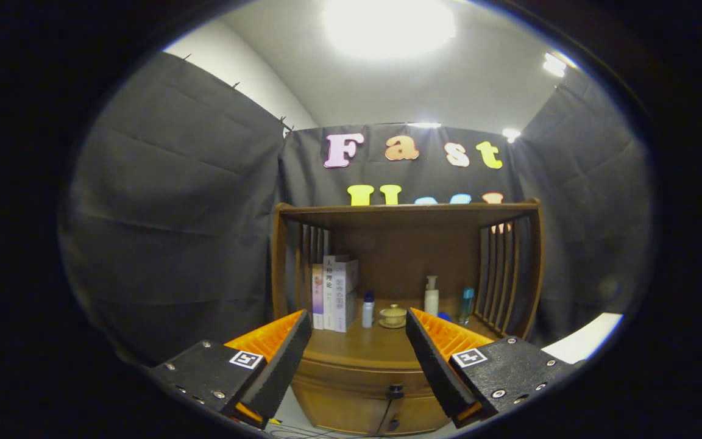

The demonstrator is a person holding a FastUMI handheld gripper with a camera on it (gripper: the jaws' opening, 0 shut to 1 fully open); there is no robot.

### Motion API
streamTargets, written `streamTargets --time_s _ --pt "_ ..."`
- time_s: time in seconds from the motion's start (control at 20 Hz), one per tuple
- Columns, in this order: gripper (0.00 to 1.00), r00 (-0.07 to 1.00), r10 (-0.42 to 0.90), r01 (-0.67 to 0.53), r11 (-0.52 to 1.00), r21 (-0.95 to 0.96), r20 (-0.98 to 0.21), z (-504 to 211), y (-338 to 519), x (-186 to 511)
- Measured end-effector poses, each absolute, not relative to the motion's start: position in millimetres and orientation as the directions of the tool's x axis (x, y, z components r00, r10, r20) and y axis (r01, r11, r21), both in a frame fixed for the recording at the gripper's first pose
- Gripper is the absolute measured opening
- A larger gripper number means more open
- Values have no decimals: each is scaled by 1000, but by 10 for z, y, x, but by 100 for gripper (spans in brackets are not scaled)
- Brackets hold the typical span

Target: Pull open the drawer, take out the items inside it, and place them on the countertop above the cabinet.

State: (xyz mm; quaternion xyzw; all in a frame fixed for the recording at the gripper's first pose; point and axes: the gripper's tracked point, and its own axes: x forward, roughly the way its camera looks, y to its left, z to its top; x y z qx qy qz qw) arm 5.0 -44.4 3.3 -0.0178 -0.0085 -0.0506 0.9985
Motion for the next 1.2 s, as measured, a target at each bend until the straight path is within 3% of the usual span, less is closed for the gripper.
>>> streamTargets --time_s 0.55,0.85,1.2 --pt "96 987 -146 150 986 -78 62 70 -572 57" --pt "94 971 -201 230 936 -265 133 51 -786 106" --pt "95 968 -246 249 959 -133 37 -440 -1114 306"
